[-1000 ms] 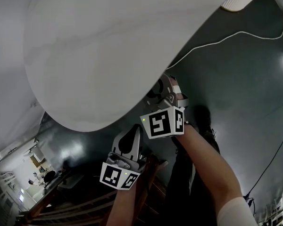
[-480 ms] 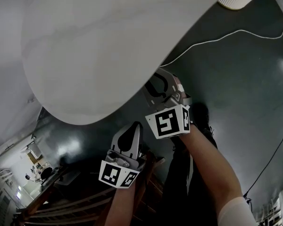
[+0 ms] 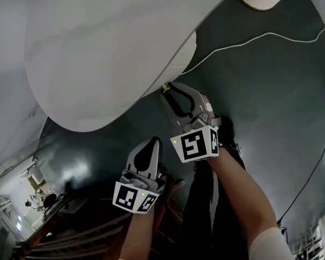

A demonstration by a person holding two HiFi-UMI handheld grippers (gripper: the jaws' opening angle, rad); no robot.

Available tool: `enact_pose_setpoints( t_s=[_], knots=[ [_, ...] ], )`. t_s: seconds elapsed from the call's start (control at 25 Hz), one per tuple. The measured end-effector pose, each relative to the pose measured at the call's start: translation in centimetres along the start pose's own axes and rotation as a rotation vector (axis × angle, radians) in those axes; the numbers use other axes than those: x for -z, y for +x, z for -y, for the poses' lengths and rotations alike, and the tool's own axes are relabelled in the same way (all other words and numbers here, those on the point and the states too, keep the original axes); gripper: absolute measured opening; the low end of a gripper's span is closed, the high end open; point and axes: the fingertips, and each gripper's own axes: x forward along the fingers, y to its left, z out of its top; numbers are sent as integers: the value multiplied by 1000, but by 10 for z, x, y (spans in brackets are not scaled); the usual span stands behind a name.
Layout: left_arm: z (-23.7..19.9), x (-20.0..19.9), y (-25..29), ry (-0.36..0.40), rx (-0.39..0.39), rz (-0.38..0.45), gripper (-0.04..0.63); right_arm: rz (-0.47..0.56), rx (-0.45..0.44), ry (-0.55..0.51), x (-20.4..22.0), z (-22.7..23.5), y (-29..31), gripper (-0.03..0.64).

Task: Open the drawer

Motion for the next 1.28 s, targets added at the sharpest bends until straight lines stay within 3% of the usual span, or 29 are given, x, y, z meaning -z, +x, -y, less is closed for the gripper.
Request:
enact_pose_setpoints(
  t_s=[0.88,1.12,1.28],
  knots=[
    [44,2,-20,19,66,-37,6,-148,6,39,39,-16,-90,109],
    [62,4,-25,77,115,-61,6,-174,9,40,47,-20,-109,107],
    [71,6,-29,75,142,-76,6,-200,17,64,51,-23,-121,109]
  ],
)
